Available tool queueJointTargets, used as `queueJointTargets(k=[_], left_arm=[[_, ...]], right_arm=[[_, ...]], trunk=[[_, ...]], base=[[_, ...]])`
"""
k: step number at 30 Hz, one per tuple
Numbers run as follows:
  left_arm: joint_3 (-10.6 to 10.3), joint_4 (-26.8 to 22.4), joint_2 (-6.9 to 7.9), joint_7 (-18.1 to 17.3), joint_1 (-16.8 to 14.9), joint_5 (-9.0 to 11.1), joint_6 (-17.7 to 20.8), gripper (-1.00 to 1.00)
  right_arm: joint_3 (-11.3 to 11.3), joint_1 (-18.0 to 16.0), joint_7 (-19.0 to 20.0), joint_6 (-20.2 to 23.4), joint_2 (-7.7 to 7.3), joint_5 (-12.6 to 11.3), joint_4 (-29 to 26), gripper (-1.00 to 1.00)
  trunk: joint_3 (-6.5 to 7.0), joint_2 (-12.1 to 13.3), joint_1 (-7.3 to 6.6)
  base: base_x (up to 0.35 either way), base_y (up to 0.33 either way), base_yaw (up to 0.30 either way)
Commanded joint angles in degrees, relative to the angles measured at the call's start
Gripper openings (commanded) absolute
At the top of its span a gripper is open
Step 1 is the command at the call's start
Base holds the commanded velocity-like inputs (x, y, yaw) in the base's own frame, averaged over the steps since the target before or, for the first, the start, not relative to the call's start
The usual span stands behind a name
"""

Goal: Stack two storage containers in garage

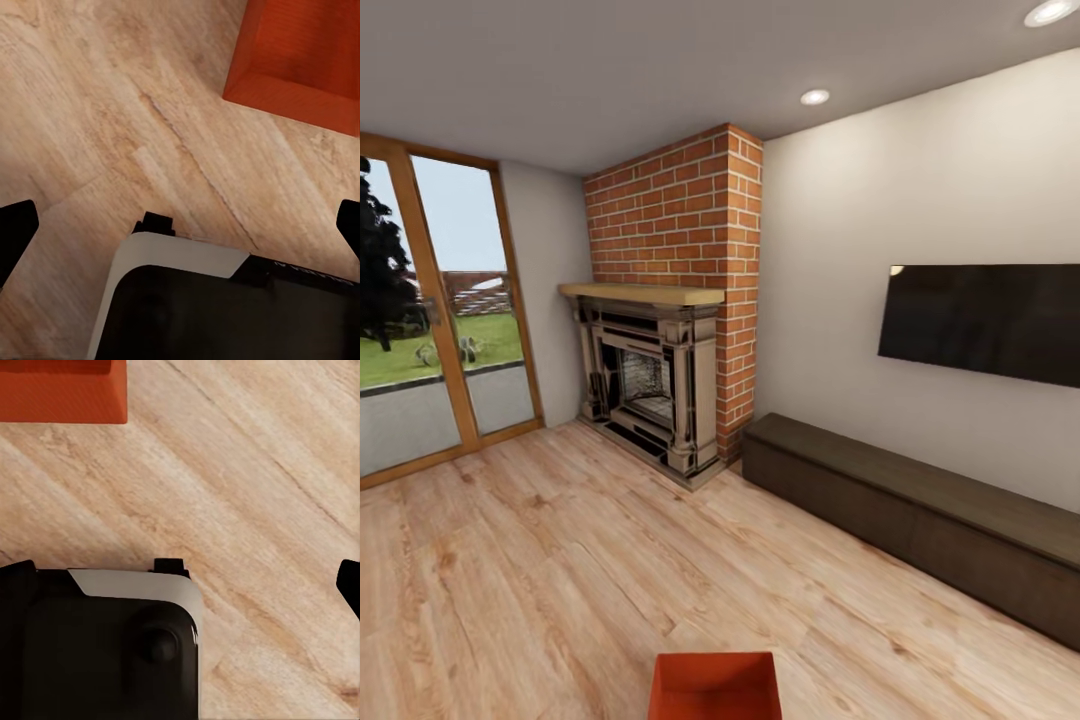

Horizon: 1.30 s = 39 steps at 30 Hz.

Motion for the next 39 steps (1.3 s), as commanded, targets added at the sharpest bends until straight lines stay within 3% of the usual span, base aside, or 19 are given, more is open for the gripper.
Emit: queueJointTargets(k=[1, 20, 28, 39], left_arm=[[-0.5, 0.0, -0.03, 0.1, 0.0, 0.4, -0.2, 1.0], [-0.5, 0.0, -0.01, 0.1, 0.0, 0.4, -0.2, 1.0], [-0.6, 0.0, 0.0, 0.1, -0.1, 2.5, -0.2, 1.0], [-0.6, 0.0, -0.07, 0.1, 0.0, 2.8, -0.2, 1.0]], right_arm=[[0.5, -0.1, 0.0, -0.2, 0.03, -0.3, 0.1, 1.0], [0.5, -0.1, 0.0, -0.2, -0.01, -0.3, 0.1, 1.0], [0.5, -0.1, 0.0, -0.2, -0.05, -0.3, 0.1, 1.0], [0.5, -0.1, 0.0, -0.2, -0.06, -0.3, 0.1, 1.0]], trunk=[[-0.08, -0.1, 0.03], [-0.08, -0.1, 0.03], [-0.08, -0.1, 0.03], [-0.08, -0.1, 0.03]], base=[[0.192, 0.0, 0.0], [0.054, 0.0, 0.0], [0.127, 0.0, 0.0], [0.004, 0.032, 0.0]])
